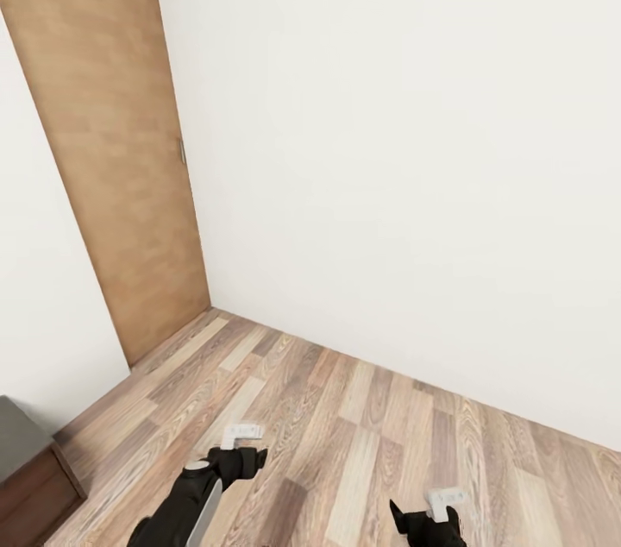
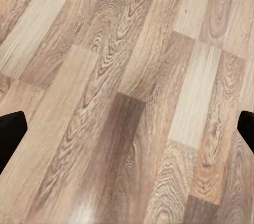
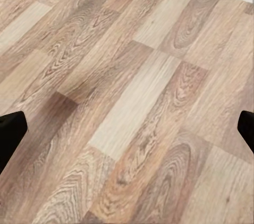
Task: In the bedroom, move the book from the bed onto either nightstand, and place the two sandals side by side next to the bed.
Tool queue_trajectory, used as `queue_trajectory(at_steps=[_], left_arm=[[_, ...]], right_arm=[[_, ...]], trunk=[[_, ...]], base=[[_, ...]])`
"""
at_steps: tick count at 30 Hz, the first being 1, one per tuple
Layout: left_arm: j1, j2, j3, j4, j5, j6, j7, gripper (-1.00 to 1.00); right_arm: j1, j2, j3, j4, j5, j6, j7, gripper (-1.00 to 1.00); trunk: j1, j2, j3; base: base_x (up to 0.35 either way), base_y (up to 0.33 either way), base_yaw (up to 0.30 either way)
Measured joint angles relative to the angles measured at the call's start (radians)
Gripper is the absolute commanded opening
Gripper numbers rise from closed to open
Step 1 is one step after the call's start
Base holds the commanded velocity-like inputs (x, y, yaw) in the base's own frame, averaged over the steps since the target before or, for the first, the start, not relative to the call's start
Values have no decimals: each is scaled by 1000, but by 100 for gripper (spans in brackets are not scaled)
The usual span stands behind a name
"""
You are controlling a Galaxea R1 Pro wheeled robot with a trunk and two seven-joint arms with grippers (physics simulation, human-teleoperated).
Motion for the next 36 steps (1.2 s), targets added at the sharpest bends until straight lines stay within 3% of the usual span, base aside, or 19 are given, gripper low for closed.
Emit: queue_trajectory(at_steps=[3,6,16,36], left_arm=[[0,-1,-1,56,-1,-108,-4,100],[0,-1,-1,75,-1,-161,-6,100],[0,-2,-1,87,-1,-174,-8,100],[0,-2,-2,92,-4,-170,-10,100]], right_arm=[[0,-20,1,-20,-2,0,0,100],[2,-44,1,-23,-5,-6,1,100],[8,-57,2,2,-11,-83,1,100],[8,-55,3,57,-11,-90,1,100]], trunk=[[11,-21,-9],[23,-42,-19],[61,-112,-50],[130,-238,-107]], base=[[0,0,252],[0,0,252],[0,0,252],[0,0,252]])
